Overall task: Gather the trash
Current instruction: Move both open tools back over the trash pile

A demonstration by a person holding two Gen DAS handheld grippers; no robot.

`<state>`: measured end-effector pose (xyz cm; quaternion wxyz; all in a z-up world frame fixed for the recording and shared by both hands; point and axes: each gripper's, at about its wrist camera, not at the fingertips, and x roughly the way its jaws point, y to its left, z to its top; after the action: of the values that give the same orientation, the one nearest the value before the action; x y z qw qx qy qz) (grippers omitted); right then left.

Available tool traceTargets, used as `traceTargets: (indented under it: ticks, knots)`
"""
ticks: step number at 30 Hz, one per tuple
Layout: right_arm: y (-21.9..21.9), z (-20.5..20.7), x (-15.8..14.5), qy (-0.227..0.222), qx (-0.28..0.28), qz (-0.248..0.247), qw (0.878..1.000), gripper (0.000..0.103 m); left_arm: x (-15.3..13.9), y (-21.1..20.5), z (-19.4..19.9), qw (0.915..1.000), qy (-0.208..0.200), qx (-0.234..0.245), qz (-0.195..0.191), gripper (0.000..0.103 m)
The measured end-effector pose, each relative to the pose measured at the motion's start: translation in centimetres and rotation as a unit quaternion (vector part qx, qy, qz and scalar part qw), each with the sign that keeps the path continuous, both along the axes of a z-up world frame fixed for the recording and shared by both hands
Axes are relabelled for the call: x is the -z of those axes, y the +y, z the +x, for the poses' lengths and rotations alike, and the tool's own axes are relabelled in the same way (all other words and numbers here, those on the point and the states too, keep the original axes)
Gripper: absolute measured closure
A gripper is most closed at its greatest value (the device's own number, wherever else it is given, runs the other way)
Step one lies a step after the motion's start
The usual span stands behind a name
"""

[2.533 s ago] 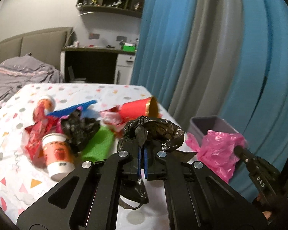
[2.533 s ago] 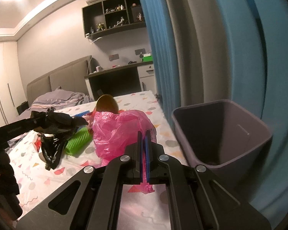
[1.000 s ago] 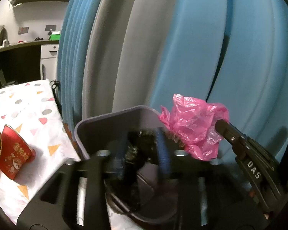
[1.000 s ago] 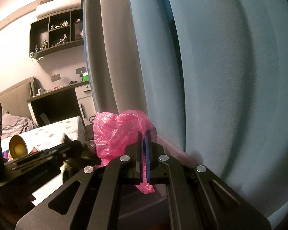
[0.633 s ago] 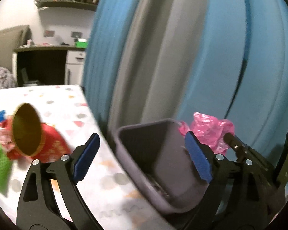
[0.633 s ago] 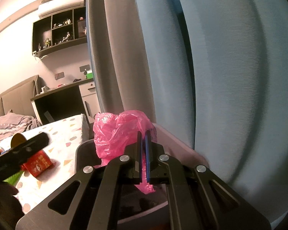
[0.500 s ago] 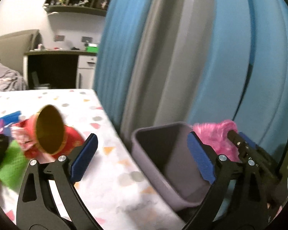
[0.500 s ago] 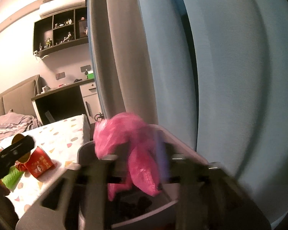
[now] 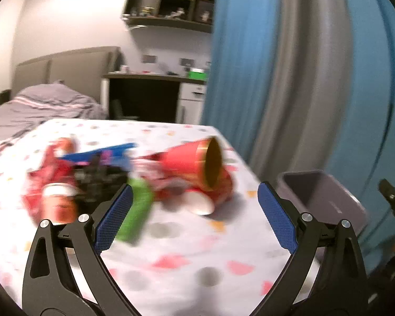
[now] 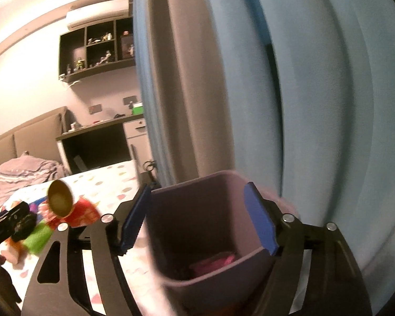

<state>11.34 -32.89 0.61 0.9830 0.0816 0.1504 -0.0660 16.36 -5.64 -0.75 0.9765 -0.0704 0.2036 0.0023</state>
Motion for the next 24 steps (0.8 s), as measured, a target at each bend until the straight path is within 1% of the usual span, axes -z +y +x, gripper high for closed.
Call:
traceTargets:
  ticks: [4,8,14,18,21,24]
  knots:
    - [3.1,-0.5,-0.1,0.007,-0.035,0.003,0.999,0.027,0.3,4.1,-2.0,0.999,-0.003,-0.043,0.013,0.009]
    - [6.4,-0.8,0.0,0.009,-0.067,0.004,0.998,0.027,0.7,8.5,-4.0,0.9967,0.005,-0.081,0.002,0.009]
    - [11.3,-0.7,0.2,0.012,-0.113,-0.004,0.993,0.026,1.2,13.2,-6.2,0.9918,0.013,-0.127,-0.003,0.009]
    - [13.5,-0.3,0.1,0.017,-0.141,-0.007,0.99,0.026,1.4,14.8,-6.7,0.9902,0.02,-0.138,-0.01,0.009]
    - [14.6,-0.3,0.1,0.016,-0.152,-0.01,0.988,0.026,1.7,15.4,-6.3,0.9908,0.028,-0.132,-0.015,0.009]
    - [15.5,-0.1,0.2,0.018,-0.162,-0.011,0.987,0.026,2.4,15.6,-5.0,0.9916,0.048,-0.117,-0.026,0.009]
